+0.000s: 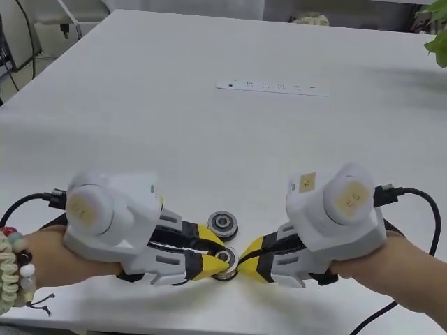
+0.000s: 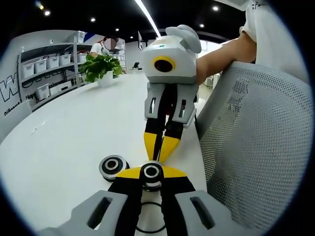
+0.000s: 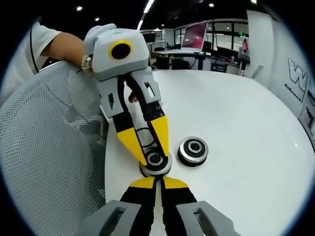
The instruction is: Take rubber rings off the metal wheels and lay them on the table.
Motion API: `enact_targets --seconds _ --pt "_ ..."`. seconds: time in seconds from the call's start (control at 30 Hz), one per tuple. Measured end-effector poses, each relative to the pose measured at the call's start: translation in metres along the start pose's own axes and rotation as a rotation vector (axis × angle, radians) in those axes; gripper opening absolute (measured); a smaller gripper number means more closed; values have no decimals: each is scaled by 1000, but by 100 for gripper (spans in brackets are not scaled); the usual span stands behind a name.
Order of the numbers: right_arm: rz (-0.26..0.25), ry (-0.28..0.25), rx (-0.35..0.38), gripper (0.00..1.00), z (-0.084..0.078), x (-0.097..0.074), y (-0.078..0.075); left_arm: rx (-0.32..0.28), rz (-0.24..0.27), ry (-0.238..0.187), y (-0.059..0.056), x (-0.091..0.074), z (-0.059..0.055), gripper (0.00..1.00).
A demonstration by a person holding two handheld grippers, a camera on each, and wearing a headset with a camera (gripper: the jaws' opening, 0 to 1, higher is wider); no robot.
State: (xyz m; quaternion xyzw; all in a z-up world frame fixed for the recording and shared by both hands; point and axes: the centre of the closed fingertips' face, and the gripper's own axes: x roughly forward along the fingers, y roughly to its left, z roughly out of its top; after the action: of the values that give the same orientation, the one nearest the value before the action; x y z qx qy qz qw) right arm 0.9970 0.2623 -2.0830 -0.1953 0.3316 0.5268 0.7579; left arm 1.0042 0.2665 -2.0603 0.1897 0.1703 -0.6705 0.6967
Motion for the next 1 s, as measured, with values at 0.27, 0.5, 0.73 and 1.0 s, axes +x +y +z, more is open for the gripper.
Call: enact_targets --seconds 0.27,0.5,0.73,1.0 --pt "0 10 93 0 -1 0 -2 -4 0 -2 0 0 0 8" --pt "-13 54 133 0 -1 1 -1 -1 -3 -4 0 0 0 8" --pt "-7 36 206 0 -2 -3 -3 1 -3 -7 -1 1 1 8" --pt "31 -29 381 0 0 -8 -5 3 -3 -6 -1 1 1 8"
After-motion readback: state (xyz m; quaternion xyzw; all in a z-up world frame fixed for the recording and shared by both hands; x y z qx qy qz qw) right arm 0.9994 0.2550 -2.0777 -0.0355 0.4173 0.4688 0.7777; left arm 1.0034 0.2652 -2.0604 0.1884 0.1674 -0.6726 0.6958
